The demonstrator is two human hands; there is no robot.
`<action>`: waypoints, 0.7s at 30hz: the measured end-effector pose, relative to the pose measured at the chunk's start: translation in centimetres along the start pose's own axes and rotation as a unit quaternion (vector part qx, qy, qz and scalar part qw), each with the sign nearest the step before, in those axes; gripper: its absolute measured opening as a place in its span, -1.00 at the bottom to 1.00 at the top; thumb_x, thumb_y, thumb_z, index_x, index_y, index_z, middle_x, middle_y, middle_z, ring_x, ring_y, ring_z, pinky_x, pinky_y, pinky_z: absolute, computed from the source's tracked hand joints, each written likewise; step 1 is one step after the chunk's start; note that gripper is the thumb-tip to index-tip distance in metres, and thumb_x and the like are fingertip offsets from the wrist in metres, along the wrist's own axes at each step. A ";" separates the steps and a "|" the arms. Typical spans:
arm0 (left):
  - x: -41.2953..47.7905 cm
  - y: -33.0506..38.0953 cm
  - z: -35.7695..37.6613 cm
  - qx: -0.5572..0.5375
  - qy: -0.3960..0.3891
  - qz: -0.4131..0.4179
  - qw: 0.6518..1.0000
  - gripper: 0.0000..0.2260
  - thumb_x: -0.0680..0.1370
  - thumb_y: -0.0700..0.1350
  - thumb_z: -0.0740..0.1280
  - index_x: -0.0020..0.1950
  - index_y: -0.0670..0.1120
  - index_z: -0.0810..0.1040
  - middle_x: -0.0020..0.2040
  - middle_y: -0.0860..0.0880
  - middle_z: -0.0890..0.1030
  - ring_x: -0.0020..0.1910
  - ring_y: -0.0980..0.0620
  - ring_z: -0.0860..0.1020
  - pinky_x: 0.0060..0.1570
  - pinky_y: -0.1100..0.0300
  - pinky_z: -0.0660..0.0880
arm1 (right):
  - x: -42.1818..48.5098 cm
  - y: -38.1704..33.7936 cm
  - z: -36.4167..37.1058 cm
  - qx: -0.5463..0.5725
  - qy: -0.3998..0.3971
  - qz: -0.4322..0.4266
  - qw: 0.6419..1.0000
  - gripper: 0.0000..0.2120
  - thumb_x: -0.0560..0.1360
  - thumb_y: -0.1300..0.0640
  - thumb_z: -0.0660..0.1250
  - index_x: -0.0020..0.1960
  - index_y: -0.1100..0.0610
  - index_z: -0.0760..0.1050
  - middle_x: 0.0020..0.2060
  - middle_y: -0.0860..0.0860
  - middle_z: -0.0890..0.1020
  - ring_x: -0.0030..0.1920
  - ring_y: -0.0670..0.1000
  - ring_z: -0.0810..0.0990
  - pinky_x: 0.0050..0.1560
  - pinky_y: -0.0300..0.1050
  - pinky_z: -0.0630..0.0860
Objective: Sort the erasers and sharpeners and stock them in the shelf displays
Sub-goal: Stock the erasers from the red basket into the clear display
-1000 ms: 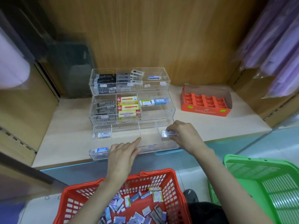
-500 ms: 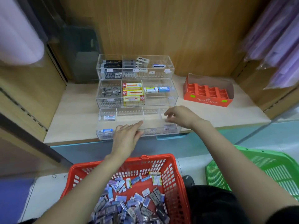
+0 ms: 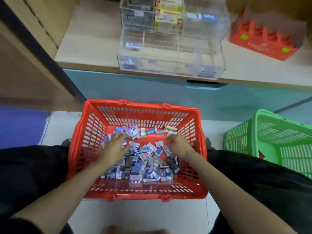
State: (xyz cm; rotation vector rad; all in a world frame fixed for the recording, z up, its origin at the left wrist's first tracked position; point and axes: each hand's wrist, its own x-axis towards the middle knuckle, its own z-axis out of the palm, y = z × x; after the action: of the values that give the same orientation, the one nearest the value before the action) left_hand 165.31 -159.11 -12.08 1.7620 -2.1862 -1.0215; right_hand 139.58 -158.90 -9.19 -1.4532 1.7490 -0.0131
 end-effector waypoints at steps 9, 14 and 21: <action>2.1 -9.1 5.6 0.054 -0.068 -0.080 0.993 -0.47 0.45 -0.05 0.46 0.32 -0.25 0.43 0.22 -0.25 0.43 0.20 -0.25 0.44 0.11 0.03 0.40 | 5.7 5.2 12.6 -0.020 -0.127 0.035 0.991 -0.36 0.45 -0.04 0.41 0.43 0.11 0.25 0.39 0.15 0.28 0.37 0.18 0.33 0.30 0.01 0.37; 4.0 -10.3 8.6 0.141 -0.242 -0.043 0.959 -0.17 0.40 0.25 0.39 0.53 -0.04 0.11 0.48 -0.07 0.15 0.45 -0.11 0.17 0.37 -0.02 0.18 | 8.9 4.1 14.4 -0.044 -0.070 0.018 0.996 -0.35 0.45 -0.05 0.39 0.42 0.16 0.24 0.30 0.16 0.33 0.31 0.18 0.33 0.25 -0.02 0.35; 5.0 -10.9 10.3 0.093 -0.145 -0.130 0.976 -0.34 0.36 0.25 0.43 0.34 -0.04 0.37 0.26 -0.09 0.41 0.26 -0.12 0.41 0.15 0.03 0.37 | 7.7 1.1 18.8 0.122 0.006 0.144 0.982 -0.16 0.31 -0.07 0.52 0.41 0.22 0.20 0.29 0.19 0.29 0.28 0.17 0.34 0.12 -0.10 0.34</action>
State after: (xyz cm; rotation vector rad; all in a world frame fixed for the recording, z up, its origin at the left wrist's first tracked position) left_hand 167.29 -160.26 -27.67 2.1504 -2.3300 -1.2358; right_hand 150.04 -155.73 -26.35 -1.0190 1.8811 -0.0817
